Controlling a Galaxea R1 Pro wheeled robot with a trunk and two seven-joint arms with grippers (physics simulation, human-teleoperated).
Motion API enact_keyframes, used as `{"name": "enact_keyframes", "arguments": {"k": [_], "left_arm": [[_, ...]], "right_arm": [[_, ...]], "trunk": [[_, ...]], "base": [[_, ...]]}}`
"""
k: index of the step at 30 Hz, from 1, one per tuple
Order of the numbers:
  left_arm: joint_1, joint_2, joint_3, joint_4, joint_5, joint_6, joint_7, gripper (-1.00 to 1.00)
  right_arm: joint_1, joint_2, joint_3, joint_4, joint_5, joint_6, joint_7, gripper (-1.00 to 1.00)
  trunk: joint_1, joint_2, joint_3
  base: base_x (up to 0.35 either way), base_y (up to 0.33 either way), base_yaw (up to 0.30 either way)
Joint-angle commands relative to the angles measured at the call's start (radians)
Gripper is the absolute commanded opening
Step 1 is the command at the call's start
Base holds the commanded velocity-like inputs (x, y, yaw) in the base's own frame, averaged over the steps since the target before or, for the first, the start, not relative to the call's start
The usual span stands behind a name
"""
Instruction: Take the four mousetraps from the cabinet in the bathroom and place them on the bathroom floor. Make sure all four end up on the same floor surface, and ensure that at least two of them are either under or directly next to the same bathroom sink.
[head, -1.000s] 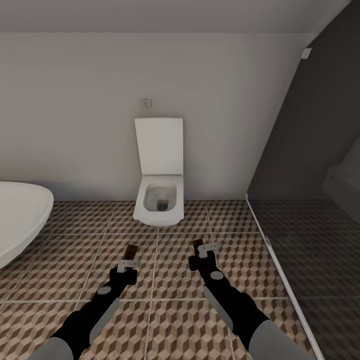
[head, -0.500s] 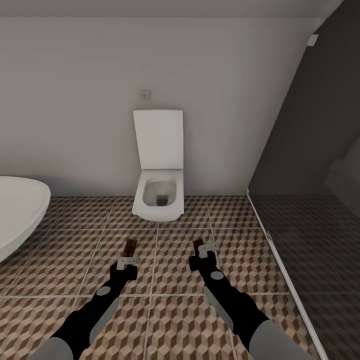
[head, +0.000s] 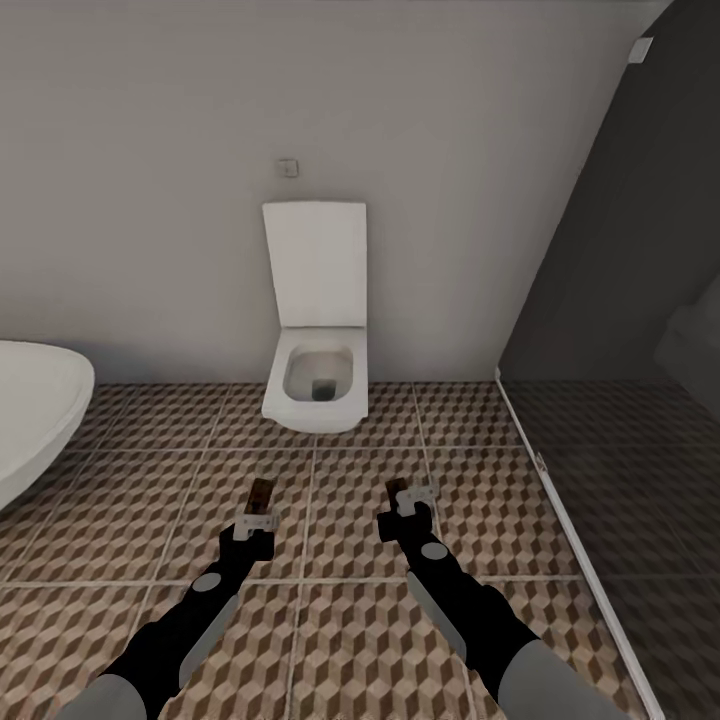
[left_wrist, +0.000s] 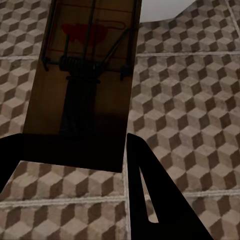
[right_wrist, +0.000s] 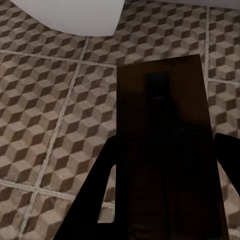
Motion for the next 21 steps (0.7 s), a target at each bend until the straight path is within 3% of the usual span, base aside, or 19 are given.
{"name": "enact_keyframes", "arguments": {"k": [1, 21], "left_arm": [[-0.001, 0.002, -0.008, -0.001, 0.006, 0.0, 0.013, -1.0], [-0.001, 0.002, -0.008, -0.001, 0.006, 0.0, 0.012, -1.0]], "right_arm": [[-0.001, -0.001, 0.004, -0.002, -0.007, 0.004, -0.007, -1.0], [-0.001, -0.001, 0.004, 0.0, -0.007, 0.004, -0.007, -1.0]], "trunk": [[0.004, -0.008, -0.005], [0.081, -0.148, -0.096]], "base": [[0.0, 0.0, 0.0], [0.0, 0.0, 0.0]]}}
